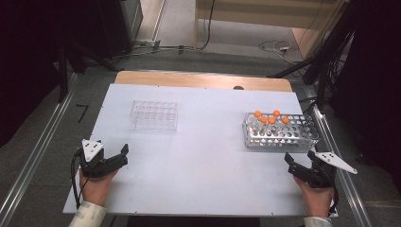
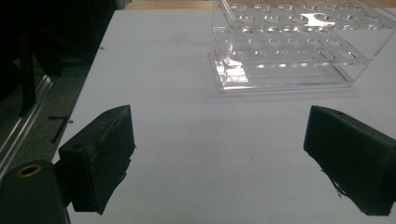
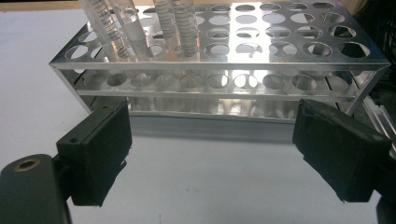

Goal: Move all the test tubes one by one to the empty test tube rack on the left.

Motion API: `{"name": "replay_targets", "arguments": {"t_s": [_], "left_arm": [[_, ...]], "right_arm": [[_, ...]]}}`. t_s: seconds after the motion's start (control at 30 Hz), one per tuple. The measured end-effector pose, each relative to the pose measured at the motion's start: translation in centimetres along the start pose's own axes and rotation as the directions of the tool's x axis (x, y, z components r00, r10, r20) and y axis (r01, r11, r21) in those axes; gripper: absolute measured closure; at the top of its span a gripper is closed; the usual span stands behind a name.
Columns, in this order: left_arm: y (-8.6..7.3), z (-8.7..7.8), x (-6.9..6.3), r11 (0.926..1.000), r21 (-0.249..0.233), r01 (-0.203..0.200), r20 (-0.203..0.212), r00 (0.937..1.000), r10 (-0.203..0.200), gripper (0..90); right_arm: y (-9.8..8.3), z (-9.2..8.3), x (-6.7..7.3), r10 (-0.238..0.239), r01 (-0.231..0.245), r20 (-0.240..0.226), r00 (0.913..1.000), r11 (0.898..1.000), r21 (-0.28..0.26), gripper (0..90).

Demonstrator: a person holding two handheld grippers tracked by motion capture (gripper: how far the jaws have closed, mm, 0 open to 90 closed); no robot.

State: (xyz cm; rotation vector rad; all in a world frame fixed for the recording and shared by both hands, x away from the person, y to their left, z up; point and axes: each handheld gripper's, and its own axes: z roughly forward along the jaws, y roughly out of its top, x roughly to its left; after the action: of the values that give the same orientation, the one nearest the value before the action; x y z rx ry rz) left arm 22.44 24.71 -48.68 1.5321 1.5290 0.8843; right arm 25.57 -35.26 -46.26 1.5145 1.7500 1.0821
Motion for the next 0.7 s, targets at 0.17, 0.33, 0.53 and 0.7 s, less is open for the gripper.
{"name": "replay_targets", "arguments": {"t_s": [0.17,0.33,0.53,0.7], "left_arm": [[0.0,0.0,0.0,1.0000,-0.002,0.001,0.001,1.0000,-0.001,9.3],[0.0,0.0,0.0,1.0000,-0.002,0.000,0.001,1.0000,0.000,9.3],[0.0,0.0,0.0,1.0000,-0.003,0.000,0.002,1.0000,0.000,9.3],[0.0,0.0,0.0,1.0000,-0.004,-0.003,0.005,1.0000,0.003,9.3]], "right_arm": [[0.1,0.1,0.1,-0.004,0.004,-0.001,1.0000,1.000,0.000,10.3],[0.3,0.5,0.3,-0.018,0.018,-0.002,0.9998,1.000,0.005,10.4],[0.4,0.5,0.4,-0.012,0.012,-0.001,0.9999,1.000,0.002,10.4],[1.0,0.2,0.4,-0.005,0.006,0.016,0.9999,1.000,-0.028,8.8]]}}
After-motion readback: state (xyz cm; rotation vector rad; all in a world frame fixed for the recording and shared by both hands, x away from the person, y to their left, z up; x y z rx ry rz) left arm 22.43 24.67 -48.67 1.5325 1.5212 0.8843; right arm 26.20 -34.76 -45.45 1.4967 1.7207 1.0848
